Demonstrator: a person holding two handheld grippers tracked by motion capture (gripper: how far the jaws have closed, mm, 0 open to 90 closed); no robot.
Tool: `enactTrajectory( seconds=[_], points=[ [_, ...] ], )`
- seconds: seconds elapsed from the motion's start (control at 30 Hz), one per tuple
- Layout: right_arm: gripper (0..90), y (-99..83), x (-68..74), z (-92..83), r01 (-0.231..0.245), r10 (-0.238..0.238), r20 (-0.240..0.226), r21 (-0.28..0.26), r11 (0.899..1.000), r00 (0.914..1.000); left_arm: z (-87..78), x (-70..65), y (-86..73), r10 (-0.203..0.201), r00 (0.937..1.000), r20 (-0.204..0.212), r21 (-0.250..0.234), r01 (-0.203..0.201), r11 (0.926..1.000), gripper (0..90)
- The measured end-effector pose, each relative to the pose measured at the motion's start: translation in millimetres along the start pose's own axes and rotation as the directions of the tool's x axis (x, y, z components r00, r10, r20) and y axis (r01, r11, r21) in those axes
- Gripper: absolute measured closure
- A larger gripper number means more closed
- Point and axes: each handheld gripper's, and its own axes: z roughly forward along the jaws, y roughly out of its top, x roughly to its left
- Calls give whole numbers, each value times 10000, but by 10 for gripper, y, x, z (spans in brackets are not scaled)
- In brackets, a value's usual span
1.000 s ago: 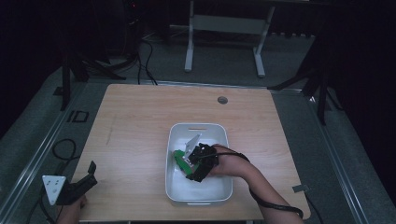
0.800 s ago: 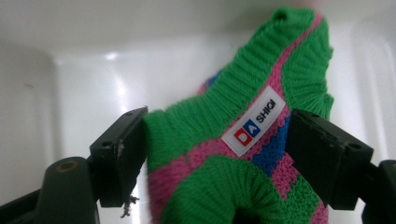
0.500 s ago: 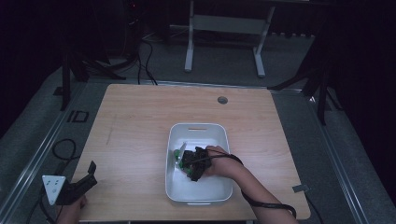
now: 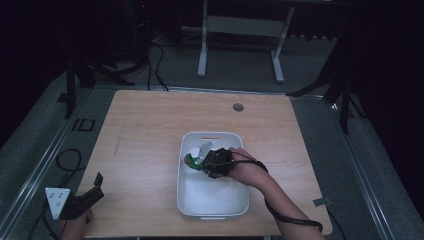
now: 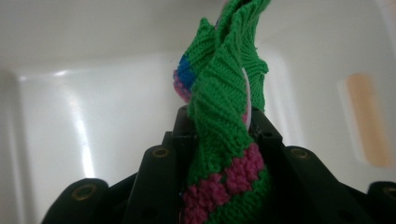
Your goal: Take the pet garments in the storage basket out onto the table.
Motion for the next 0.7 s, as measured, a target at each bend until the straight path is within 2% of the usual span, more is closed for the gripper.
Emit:
enactTrajectory(
  seconds=[0.17,0.27,0.4,0.57,0.7],
  points=[
    [694,34,-53,-372,18,5,309,-739,9973,9995,2,0,0,-6,10000,-15,10,6,10000,14],
    [694,45,-80,-557,31,9,345,-1161,9932,9994,2,1,0,-32,10000,-14,-2,32,10000,13],
    [693,30,-126,-781,-21,129,677,-1568,9876,9976,0,1,0,8,10000,-14,-9,-8,10000,14],
    [692,-40,-180,-917,-36,194,908,-1713,9852,9957,2,2,0,-18,10000,-13,-12,18,10000,14],
    [692,-200,-262,-1014,-290,500,1244,-1648,9859,9910,0,1,0,15,10000,-16,-7,-15,10000,14]
  ],
)
